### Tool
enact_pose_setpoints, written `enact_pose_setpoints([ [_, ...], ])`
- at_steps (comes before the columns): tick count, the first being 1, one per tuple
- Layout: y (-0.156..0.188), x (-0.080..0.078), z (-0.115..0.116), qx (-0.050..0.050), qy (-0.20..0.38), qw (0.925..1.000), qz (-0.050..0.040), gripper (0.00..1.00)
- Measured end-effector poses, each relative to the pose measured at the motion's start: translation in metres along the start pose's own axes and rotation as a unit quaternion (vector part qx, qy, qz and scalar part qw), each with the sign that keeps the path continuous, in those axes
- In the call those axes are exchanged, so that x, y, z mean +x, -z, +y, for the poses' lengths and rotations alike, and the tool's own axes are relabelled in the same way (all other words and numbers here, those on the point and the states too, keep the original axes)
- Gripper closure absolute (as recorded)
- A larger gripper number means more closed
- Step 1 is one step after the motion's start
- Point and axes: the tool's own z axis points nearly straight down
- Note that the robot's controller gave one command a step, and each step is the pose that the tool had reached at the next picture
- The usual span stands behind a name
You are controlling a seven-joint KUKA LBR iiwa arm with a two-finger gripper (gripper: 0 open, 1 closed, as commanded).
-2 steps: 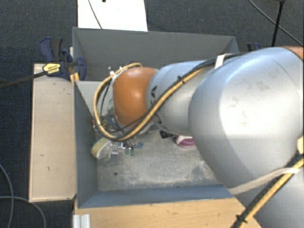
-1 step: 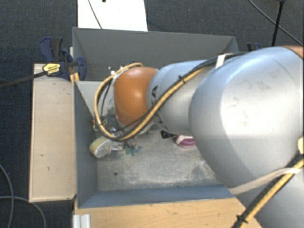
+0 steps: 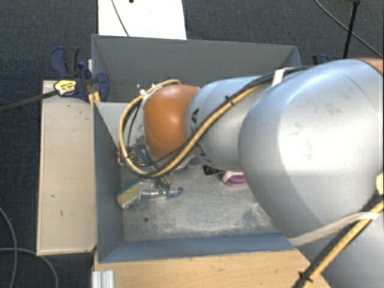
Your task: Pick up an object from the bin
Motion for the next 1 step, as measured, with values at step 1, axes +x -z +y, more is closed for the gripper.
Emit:
enact_pose_setpoints([
  [1, -0.0005, 0.0005, 0.0, 0.0, -0.001, 1.0, 0.0006, 1.0],
])
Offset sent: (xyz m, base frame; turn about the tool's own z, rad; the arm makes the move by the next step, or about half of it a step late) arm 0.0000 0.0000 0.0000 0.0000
